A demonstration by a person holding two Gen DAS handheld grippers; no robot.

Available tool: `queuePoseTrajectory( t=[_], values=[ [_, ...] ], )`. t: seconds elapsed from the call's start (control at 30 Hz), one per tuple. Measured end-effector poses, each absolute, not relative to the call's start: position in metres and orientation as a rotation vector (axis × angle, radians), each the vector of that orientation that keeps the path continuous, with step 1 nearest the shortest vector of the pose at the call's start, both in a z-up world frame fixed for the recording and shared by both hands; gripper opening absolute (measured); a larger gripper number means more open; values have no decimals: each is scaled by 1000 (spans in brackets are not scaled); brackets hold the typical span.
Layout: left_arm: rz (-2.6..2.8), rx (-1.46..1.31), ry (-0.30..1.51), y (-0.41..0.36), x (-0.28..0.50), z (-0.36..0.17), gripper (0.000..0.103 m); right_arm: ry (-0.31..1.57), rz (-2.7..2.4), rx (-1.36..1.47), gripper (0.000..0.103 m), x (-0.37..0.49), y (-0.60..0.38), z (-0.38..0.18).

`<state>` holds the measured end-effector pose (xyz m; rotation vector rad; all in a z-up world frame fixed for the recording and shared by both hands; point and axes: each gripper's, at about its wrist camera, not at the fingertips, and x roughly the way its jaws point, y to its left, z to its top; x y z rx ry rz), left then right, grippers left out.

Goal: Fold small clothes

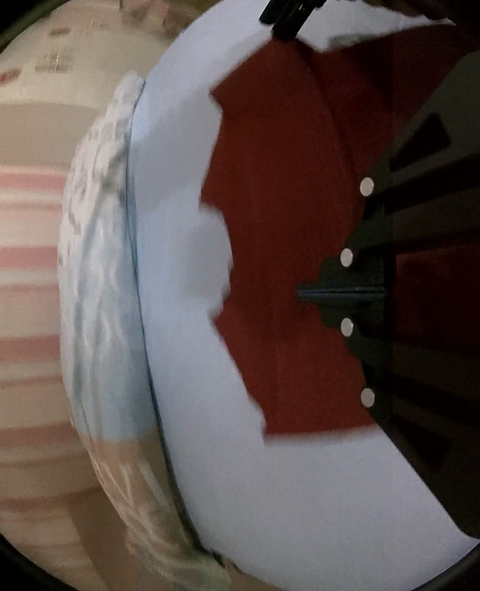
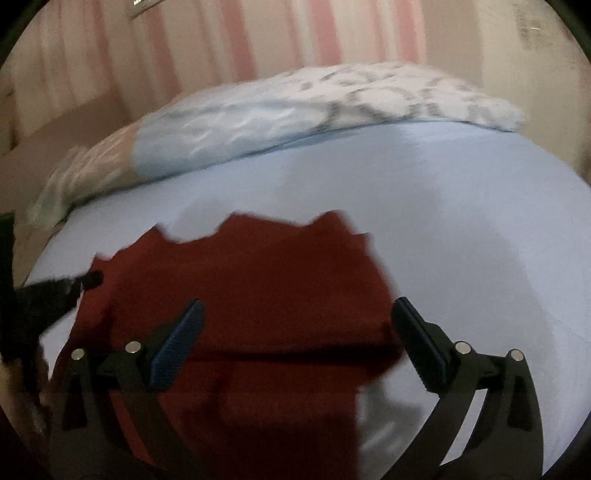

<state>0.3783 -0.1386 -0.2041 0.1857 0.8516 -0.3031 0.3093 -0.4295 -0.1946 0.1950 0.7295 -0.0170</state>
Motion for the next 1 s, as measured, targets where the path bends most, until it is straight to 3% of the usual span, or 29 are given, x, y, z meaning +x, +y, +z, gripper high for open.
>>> queuePoseTrajectory(
  t=[0.13,0.2,0.27,0.3,0.33,0.47,0.5,0.53,0.63,1.0],
  values=[
    [-362,46,997,-102,396,-224,0,724,-69,238,100,311,-432,-196],
    [-409,29,1006,-114,391,-225,5,725,-70,288,100,309,-438,-199],
    [-450,32,1009,-133,387,-226,37,725,-76,270,100,305,-438,-202],
    [-450,48,991,-146,383,-225,71,731,-78,255,100,304,-437,-203],
    [-439,59,970,-153,381,-224,84,739,-78,237,100,303,-436,-205],
    [-434,78,988,-176,383,-234,83,735,-86,212,100,298,-436,-207],
    [-419,89,998,-176,384,-239,69,735,-88,217,100,297,-438,-208],
    [-384,109,999,-178,387,-244,36,732,-87,228,100,297,-440,-209],
    [-357,96,993,-171,394,-245,16,719,-90,242,100,295,-442,-209],
    [-315,248,708,-150,365,-186,11,664,-108,212,100,290,-440,-194]
  ],
)
